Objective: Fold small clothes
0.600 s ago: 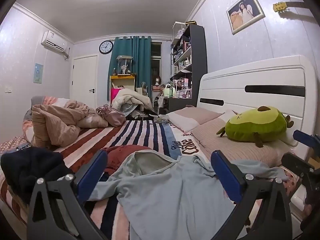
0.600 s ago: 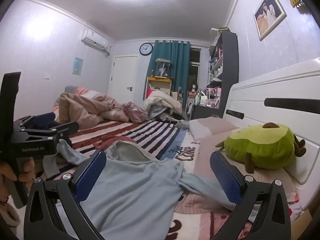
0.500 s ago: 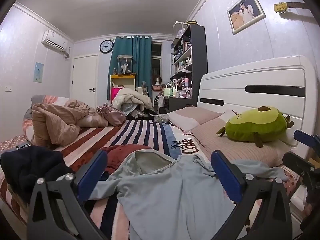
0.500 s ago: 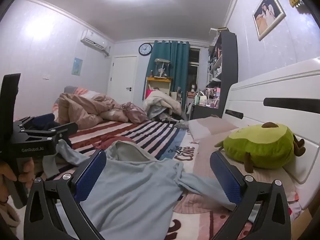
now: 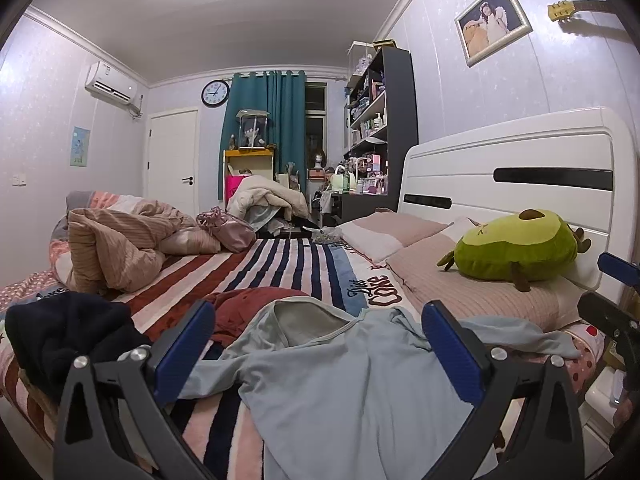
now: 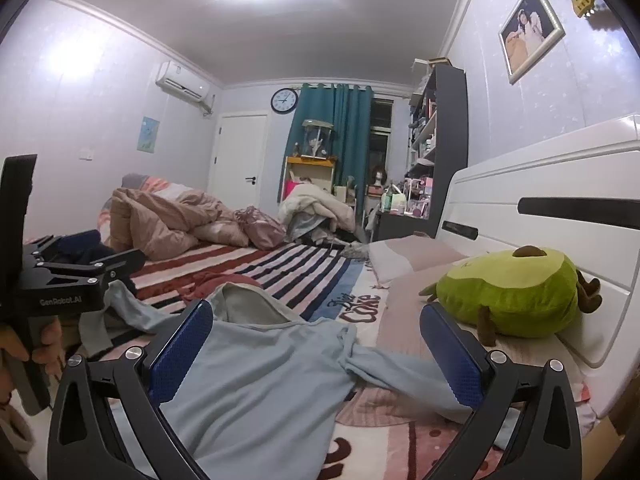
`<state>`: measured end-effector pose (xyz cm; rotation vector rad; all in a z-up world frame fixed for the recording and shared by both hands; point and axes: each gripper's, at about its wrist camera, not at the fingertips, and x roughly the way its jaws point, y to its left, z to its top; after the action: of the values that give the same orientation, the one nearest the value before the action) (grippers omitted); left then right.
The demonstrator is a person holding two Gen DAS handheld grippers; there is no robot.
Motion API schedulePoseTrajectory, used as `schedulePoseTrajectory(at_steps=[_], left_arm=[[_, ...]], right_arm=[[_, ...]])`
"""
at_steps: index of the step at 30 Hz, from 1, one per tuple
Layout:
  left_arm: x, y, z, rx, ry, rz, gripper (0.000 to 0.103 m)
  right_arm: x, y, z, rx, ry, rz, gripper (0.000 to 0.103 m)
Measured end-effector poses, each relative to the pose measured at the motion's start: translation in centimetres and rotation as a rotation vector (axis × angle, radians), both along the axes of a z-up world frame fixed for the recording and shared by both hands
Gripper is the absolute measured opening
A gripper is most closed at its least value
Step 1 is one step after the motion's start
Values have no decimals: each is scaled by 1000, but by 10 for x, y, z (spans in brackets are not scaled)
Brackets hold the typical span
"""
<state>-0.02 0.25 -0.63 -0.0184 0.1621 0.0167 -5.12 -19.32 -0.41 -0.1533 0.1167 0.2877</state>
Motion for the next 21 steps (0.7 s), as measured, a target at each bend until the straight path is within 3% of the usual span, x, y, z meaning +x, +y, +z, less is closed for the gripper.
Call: schedulePoseTrajectory(at_steps=[21], left_arm=[[0,2,-3,4,5,8,102]], right_arm=[[-3,1,1,7,-2,7,103]])
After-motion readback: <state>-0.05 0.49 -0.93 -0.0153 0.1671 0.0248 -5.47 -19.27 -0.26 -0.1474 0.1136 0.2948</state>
